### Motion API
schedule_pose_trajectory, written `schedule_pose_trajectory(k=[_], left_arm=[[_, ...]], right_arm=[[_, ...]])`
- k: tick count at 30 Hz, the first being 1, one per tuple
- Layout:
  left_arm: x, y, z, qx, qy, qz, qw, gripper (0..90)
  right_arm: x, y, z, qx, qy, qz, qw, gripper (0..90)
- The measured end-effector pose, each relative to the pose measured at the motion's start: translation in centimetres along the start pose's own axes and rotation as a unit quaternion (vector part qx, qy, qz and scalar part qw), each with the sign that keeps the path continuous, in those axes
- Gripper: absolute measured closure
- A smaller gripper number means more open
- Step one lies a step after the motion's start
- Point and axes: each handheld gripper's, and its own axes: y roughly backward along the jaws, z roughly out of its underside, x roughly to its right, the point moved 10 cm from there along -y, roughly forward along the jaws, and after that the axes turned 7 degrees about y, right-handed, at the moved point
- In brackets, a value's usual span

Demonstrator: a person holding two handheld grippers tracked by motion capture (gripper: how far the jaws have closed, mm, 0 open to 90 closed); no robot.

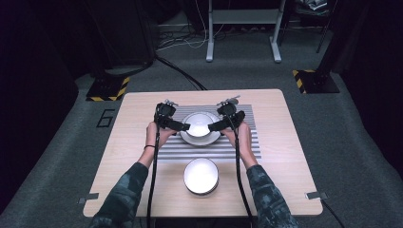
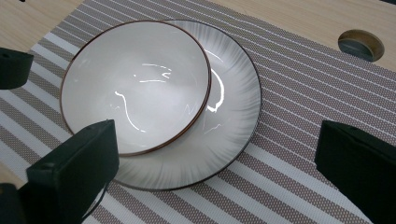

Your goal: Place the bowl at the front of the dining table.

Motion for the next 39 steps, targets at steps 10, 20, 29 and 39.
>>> schedule_pose_trajectory(k=[10,20,29,39], left_arm=[[0.0,2.1,1.9,0.001,-0.035,-0.005,0.9994,0.0],[0.4,4.6,4.1,0.022,-0.073,-0.016,0.9970,0.0],[-0.1,6.2,7.2,0.014,-0.085,-0.018,0.9961,0.0],[-1.4,8.2,11.2,0.023,-0.079,-0.026,0.9963,0.0]], right_arm=[[-0.1,2.9,1.6,0.021,0.017,0.005,0.9996,0.0],[-0.9,5.1,3.5,0.029,0.043,0.010,0.9986,0.0],[-1.5,6.9,5.5,0.040,0.060,0.017,0.9973,0.0],[-0.7,7.9,9.6,0.031,0.056,0.031,0.9975,0.0]])
